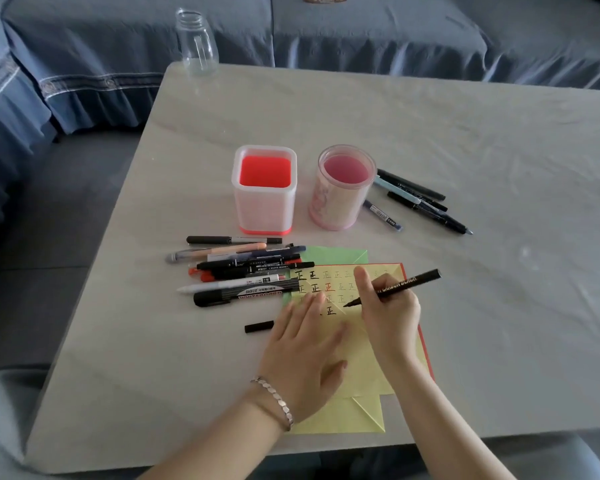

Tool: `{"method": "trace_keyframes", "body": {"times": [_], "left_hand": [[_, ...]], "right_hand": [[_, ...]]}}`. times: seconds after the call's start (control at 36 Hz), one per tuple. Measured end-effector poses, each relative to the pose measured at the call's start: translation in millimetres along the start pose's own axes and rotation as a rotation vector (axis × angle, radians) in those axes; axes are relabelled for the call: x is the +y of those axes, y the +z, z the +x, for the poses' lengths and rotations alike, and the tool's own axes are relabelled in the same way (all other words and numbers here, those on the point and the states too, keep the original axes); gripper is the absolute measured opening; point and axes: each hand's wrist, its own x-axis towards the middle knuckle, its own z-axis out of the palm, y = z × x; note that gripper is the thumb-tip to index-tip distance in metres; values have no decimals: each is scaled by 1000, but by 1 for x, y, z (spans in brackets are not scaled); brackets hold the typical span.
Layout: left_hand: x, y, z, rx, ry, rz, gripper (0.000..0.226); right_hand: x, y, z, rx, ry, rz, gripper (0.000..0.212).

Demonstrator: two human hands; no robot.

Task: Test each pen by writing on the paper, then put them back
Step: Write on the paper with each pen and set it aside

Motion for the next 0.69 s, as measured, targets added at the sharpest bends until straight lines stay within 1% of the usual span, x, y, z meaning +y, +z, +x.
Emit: {"method": "trace_keyframes", "body": {"times": [0.17,0.25,0.36,0.47,0.58,0.69], "left_hand": [[-2,0,0,2,-18,-57,47],[-5,1,-2,6,-23,-92,46],[-6,4,-4,20,-14,-114,45],[-6,4,-4,31,-9,-112,45],[-6,3,-4,31,-8,-101,44],[-5,4,-4,34,-10,-100,45]], "right_hand": [[8,8,-5,91,-92,13,45],[13,8,-6,85,-126,32,43],[16,9,-8,75,-221,9,40],[20,7,-9,80,-217,7,46],[21,7,-9,74,-175,39,42],[21,8,-8,85,-199,16,40]]}}
